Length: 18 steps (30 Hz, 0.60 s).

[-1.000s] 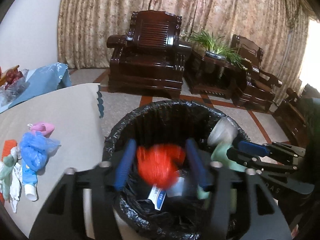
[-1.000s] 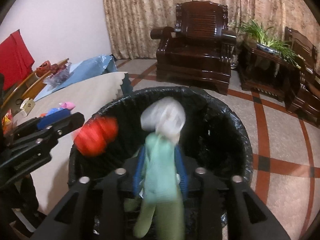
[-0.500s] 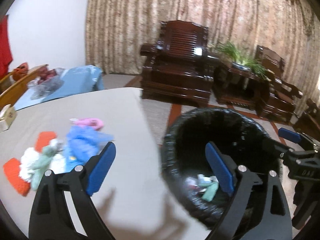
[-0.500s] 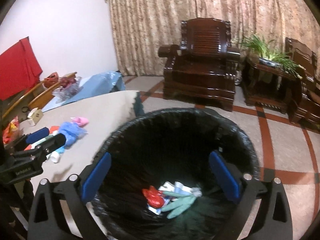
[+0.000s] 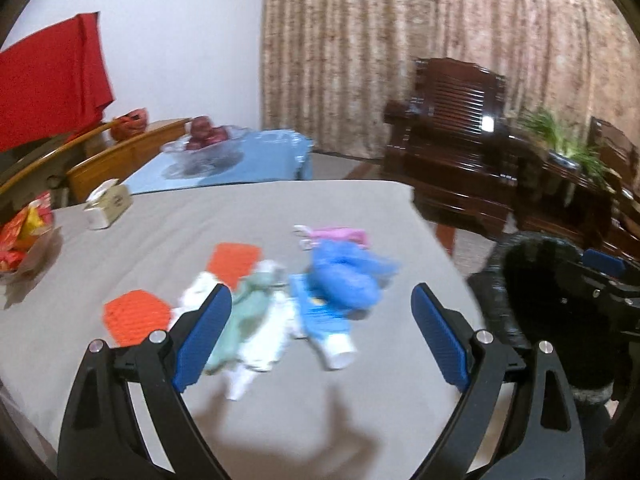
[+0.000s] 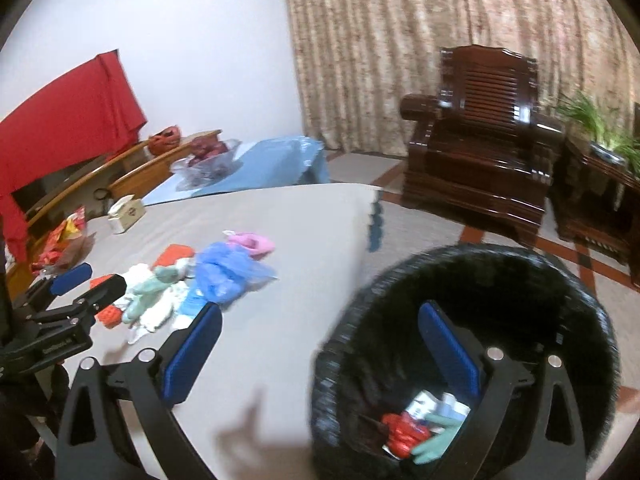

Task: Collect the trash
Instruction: 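Move both tools back over the remaining trash on the table, then grasp the blue plastic bag with the right tool while the left tool grasps a green glove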

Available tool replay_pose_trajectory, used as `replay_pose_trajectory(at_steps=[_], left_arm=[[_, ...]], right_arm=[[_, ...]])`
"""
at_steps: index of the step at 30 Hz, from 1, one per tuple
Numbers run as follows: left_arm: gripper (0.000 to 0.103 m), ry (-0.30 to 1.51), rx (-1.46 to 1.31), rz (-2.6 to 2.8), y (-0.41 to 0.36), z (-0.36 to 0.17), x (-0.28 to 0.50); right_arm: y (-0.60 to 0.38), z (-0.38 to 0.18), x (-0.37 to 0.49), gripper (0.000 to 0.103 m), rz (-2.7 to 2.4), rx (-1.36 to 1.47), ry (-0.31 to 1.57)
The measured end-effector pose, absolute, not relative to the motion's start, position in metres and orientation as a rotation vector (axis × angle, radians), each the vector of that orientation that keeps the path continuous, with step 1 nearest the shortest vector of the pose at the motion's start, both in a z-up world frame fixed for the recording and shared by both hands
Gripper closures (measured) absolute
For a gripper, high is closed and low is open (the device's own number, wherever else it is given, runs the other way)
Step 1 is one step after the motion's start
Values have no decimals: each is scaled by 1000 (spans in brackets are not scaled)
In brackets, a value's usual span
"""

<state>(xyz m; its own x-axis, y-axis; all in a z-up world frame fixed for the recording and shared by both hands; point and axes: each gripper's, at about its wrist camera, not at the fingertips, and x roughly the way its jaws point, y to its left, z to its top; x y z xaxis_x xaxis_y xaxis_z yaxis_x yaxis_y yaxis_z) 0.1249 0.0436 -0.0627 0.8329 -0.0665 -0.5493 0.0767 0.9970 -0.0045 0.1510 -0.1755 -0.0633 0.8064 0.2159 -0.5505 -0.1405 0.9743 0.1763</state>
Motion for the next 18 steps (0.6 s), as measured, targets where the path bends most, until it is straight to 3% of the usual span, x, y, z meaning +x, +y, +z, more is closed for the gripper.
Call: replay_pose_trajectory(at_steps=[18], left_arm=[[20, 640, -8, 61, 112, -104, 171]], right_arm=[[-74, -113, 252, 6, 302, 54, 688]])
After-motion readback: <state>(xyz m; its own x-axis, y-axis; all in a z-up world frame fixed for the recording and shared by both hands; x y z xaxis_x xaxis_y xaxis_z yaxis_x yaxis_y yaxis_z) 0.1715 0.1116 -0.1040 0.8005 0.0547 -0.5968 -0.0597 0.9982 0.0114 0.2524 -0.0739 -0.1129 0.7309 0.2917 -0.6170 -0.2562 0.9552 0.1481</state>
